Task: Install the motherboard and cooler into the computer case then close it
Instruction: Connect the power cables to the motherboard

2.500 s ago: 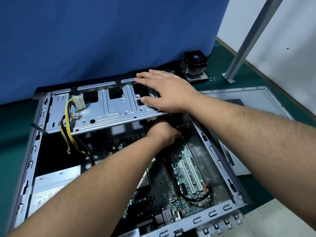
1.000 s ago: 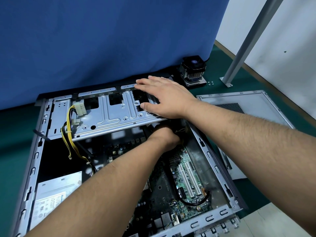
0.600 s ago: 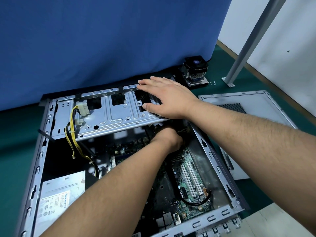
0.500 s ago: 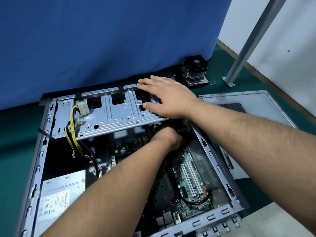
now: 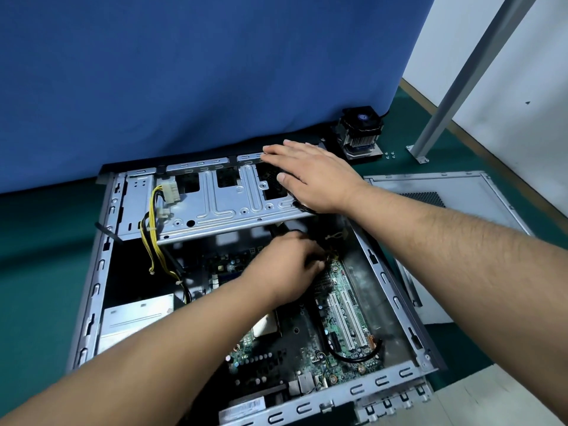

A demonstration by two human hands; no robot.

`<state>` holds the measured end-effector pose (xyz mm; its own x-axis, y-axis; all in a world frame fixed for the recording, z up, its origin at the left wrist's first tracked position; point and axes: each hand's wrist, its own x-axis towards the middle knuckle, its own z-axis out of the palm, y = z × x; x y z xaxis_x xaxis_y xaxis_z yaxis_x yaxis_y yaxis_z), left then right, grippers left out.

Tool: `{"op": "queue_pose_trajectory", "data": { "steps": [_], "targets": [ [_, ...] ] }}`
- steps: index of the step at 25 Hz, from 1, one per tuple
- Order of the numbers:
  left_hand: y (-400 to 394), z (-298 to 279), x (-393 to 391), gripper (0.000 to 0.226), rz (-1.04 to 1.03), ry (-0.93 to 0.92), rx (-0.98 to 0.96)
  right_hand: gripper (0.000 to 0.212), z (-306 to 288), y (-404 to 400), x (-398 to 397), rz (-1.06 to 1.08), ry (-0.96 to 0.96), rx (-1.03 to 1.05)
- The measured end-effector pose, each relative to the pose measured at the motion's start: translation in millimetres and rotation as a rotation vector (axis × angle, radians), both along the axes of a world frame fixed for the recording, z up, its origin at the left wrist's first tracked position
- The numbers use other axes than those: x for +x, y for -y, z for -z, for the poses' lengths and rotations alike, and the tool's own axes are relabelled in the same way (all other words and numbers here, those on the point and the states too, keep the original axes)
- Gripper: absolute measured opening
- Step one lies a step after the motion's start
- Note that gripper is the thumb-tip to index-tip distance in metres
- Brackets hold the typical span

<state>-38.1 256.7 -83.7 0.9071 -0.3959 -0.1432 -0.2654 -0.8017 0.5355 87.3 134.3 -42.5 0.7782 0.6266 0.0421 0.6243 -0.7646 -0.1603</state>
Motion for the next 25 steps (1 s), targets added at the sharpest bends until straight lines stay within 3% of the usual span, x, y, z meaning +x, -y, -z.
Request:
{"op": "queue_pose_trajectory", "data": {
  "steps": [5, 8, 11, 17, 25],
  "targets": [
    [-108.6, -45.1, -54.8, 0.026, -0.02, 0.555, 0.163, 0.051, -4.8, -0.7, -2.7, 0.005, -0.03, -0.002],
    [-161.1, -55.4, -73.6, 0.048, -0.22, 0.412, 0.363, 0.051, -6.0, -0.2, -8.5, 0.012, -0.036, 0.014],
    [-173.8, -48.5, -79.3, 0.058, -0.351, 0.253, 0.338, 0.05, -9.6, -1.4, -11.6, 0.023, -0.044, 0.019],
    [-178.5, -37.1, -69.9, 0.063, -0.391, 0.258, 0.359, 0.021, -15.1, 9.9, -47.0, 0.302, -0.139, 0.419],
    [-178.2, -34.6, -70.2, 0.064, -0.398, 0.271, 0.368, 0.013, -13.1, 19.6, -78.0, 0.309, -0.125, 0.369]
  ]
}}
